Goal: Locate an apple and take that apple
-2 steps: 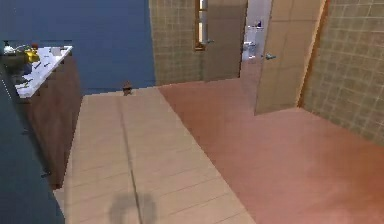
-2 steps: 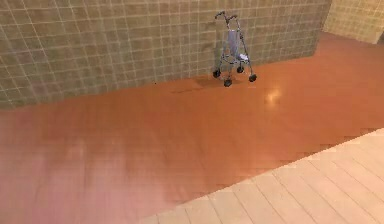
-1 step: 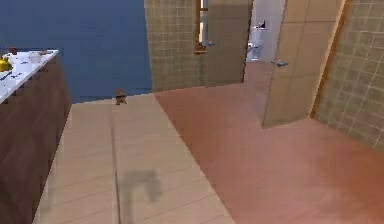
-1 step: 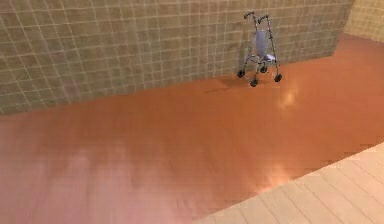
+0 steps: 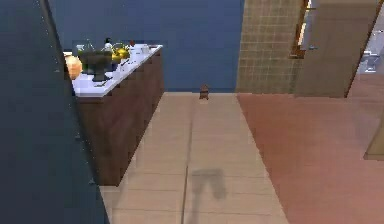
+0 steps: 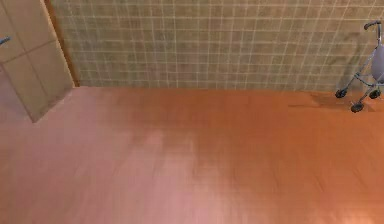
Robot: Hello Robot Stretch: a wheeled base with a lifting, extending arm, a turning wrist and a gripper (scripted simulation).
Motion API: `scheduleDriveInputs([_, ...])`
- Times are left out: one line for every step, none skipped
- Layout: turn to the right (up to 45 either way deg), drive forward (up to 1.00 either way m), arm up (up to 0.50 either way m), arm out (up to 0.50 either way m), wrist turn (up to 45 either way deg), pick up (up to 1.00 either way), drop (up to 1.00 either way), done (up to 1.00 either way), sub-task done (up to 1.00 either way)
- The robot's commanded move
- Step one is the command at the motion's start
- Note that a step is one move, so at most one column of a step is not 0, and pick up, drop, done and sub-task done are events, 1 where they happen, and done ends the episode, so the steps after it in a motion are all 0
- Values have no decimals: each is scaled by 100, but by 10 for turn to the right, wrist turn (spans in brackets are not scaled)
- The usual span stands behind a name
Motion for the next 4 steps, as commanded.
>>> scheduleDriveInputs([0, 100, 0, 0, 0, 0, 0, 0, 0])
scheduleDriveInputs([0, 100, 0, 0, 0, 0, 0, 0, 0])
scheduleDriveInputs([0, 80, 0, 0, 0, 0, 0, 0, 0])
scheduleDriveInputs([-450, 0, 0, 0, 0, 0, 0, 0, 0])
